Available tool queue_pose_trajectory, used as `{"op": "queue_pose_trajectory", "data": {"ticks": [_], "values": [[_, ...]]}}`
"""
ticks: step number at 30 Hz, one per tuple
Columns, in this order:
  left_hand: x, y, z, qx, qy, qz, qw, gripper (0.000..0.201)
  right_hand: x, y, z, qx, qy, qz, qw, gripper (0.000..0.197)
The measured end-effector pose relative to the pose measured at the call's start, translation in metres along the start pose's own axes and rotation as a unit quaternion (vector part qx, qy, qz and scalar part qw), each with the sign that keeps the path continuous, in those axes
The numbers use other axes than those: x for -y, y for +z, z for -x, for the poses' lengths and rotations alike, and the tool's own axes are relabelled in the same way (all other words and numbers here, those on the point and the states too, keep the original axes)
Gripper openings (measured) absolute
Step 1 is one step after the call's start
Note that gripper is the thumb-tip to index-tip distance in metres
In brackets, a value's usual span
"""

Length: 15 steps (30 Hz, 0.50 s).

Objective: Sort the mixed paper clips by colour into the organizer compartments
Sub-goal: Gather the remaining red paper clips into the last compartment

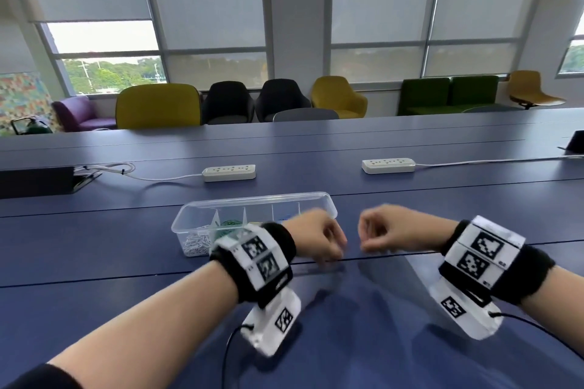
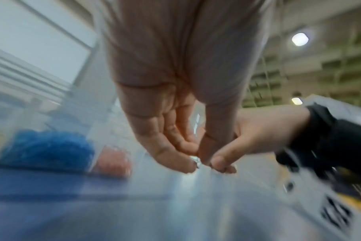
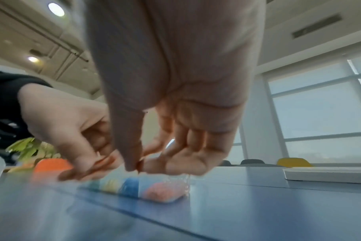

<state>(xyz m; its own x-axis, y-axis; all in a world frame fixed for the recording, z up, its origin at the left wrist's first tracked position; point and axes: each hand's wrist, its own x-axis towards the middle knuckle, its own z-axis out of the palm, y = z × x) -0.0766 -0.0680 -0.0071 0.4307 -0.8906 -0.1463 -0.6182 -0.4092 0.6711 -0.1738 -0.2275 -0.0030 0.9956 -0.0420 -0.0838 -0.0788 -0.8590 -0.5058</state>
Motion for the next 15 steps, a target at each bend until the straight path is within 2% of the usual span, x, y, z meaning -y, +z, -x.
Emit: {"op": "queue_pose_trajectory", "data": {"ticks": [1, 3, 5, 8, 10, 12, 15], "values": [[0.000, -0.013, -0.003, -0.058, 0.005, 0.040, 0.998, 0.014, 0.002, -0.004, -0.008, -0.051, 0.002, -0.054, 0.997, 0.021], [0.003, -0.034, -0.013, -0.164, -0.013, 0.092, 0.982, 0.020, 0.007, -0.008, -0.026, -0.137, 0.007, -0.128, 0.982, 0.018], [0.012, -0.043, -0.025, -0.215, -0.047, 0.102, 0.970, 0.023, 0.013, -0.009, -0.044, -0.198, 0.008, -0.150, 0.969, 0.017], [0.025, -0.043, -0.036, -0.215, -0.101, 0.093, 0.967, 0.019, 0.021, -0.005, -0.065, -0.247, 0.012, -0.127, 0.961, 0.015], [0.027, -0.043, -0.035, -0.201, -0.102, 0.116, 0.967, 0.013, 0.024, 0.000, -0.074, -0.236, 0.015, -0.100, 0.966, 0.011], [0.027, -0.051, -0.026, -0.203, -0.083, 0.117, 0.968, 0.021, 0.025, 0.004, -0.078, -0.233, 0.023, -0.073, 0.969, 0.003], [0.040, -0.076, -0.001, -0.250, -0.063, -0.022, 0.966, 0.025, 0.020, 0.006, -0.082, -0.260, 0.054, -0.077, 0.961, 0.015]]}}
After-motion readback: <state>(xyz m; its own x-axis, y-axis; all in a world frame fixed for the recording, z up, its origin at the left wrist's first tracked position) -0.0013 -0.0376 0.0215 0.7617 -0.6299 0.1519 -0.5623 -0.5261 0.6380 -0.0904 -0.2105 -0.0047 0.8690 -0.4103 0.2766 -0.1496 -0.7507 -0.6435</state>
